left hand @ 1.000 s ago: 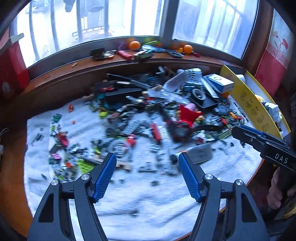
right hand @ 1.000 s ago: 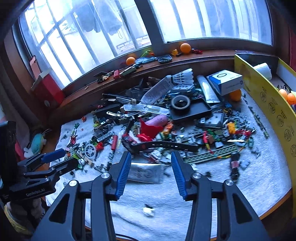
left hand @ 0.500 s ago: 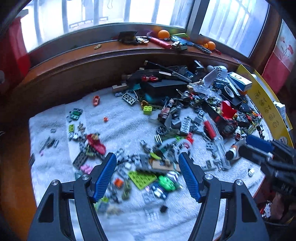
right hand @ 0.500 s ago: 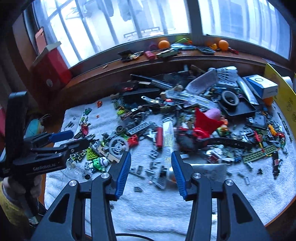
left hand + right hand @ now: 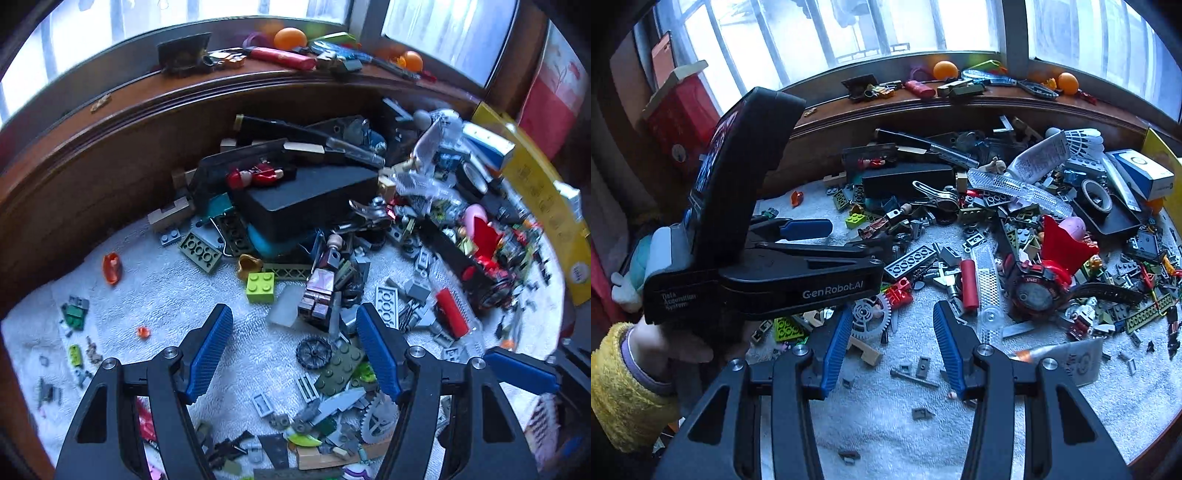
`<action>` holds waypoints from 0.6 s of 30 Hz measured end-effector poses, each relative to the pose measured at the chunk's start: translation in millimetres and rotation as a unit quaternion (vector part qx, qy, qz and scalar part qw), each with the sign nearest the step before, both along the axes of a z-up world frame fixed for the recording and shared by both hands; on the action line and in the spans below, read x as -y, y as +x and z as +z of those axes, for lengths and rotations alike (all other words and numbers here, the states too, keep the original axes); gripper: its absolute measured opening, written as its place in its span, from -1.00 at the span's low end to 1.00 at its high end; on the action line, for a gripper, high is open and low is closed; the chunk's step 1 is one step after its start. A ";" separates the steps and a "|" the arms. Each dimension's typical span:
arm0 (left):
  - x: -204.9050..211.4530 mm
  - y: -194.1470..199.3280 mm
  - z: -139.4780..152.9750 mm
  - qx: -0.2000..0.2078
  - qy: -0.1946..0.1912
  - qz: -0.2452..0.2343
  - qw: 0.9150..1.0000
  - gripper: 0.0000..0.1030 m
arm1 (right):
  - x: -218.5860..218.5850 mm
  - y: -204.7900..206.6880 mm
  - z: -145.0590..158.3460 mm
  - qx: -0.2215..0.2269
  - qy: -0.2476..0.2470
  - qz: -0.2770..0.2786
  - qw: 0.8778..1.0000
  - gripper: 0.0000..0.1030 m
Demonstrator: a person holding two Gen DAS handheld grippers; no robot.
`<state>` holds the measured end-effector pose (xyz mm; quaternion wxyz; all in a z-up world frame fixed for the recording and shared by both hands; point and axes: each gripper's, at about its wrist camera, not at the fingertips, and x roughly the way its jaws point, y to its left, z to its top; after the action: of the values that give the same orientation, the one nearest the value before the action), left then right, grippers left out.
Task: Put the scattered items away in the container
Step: 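Lower both open grippers into the pile of Lego pieces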
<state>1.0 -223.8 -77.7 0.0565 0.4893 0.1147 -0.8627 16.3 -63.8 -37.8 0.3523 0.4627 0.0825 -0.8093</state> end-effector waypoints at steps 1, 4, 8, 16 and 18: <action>4.9 1.0 -0.9 0.003 -0.007 0.007 1.000 0.37 | 2.6 -2.4 -1.9 0.004 0.000 -0.002 1.000 -0.11; 21.4 8.5 -5.1 0.000 0.017 0.013 1.000 0.41 | 8.7 -7.1 -5.8 0.007 0.003 -0.002 1.000 -0.11; 36.2 14.7 -6.2 -0.001 0.020 0.035 0.999 0.41 | 22.5 -17.8 -18.3 0.012 0.018 0.001 1.000 -0.11; 40.9 22.3 -9.9 0.000 -0.020 0.038 0.999 0.40 | 43.9 -39.1 -41.7 0.014 0.047 0.004 0.999 -0.11; 40.1 22.2 -10.6 -0.001 -0.021 0.037 0.999 0.40 | 48.1 -42.1 -43.2 0.007 0.043 0.006 0.999 -0.05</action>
<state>23.2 -264.0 -88.3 0.0986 0.4830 0.1150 -0.8624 -25.8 -111.9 -81.0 0.3372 0.4824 0.1176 -0.7999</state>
